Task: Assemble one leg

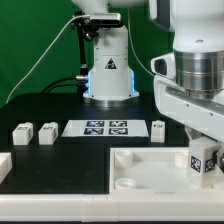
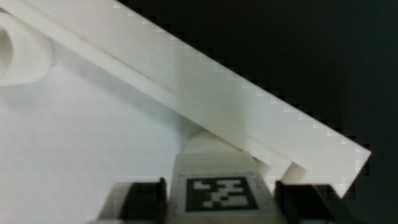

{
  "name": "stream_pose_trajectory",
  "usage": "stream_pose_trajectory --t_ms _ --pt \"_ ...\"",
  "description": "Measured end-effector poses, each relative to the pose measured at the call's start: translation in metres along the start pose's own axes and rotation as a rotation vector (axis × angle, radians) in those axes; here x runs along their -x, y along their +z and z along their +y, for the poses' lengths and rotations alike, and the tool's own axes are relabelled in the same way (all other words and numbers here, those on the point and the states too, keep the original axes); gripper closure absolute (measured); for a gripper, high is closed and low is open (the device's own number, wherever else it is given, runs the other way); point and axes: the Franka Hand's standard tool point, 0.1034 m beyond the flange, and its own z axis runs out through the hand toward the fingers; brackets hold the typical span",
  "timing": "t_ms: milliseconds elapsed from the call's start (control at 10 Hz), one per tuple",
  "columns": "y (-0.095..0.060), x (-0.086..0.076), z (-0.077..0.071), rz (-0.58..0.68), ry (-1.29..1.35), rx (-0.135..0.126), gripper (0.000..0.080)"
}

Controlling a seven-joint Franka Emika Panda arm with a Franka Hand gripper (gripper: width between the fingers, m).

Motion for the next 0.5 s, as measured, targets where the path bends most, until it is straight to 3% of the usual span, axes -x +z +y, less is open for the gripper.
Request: stream_pose_trajectory --t_ms 100,200,300,400,500 --pt "0.0000 -0.0006 -0.0001 0.001 -0.002 -0.001 0.0507" --pt "0.0001 0.0000 -0.0002 0.001 -0.012 -0.001 0.0420" --pt "0.0002 0.0001 -0.0002 0.001 -0.044 -0.001 0.0420" --pt "0.0002 0.0003 -0.0003 0.001 -0.046 -0.001 0.0253" --pt "0.0005 -0.0009 0.0004 0.002 -0.144 0.001 0.0168"
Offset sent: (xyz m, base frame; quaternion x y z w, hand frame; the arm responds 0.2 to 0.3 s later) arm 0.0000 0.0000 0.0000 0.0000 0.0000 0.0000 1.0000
